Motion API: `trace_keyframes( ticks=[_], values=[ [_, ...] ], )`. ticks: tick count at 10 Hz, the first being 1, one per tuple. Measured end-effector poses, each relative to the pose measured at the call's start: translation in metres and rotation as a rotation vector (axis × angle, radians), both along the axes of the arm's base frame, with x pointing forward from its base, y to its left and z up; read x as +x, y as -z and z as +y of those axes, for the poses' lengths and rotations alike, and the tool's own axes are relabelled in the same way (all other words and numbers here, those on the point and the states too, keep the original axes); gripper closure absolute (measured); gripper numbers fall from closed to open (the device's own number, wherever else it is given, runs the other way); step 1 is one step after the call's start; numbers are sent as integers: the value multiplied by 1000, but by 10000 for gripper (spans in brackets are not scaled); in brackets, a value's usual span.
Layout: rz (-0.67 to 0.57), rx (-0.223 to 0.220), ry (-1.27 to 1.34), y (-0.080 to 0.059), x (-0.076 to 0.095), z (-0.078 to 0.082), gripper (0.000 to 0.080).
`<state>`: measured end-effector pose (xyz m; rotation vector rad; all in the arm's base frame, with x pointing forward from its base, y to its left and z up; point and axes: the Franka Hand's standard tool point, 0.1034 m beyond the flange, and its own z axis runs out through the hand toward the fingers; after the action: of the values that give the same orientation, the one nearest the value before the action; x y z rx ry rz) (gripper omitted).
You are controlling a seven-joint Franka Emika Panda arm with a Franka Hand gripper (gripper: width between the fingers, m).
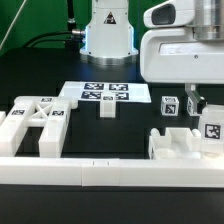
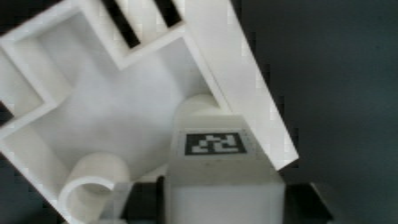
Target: Assemble chair
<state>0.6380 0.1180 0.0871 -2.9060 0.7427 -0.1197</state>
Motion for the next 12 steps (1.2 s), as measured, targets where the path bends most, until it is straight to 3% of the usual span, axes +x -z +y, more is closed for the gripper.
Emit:
trace_keyframes(
  ticks=[4,6,8,11,12],
  values=[
    [20,37,225,0,1,0,515],
    [27,131,585,0,-1,0,515],
    [58,188,806,0,0,0,515],
    [62,178,755,1,-1,1,509],
    [82,160,692,-2,0,4,284]
  ],
)
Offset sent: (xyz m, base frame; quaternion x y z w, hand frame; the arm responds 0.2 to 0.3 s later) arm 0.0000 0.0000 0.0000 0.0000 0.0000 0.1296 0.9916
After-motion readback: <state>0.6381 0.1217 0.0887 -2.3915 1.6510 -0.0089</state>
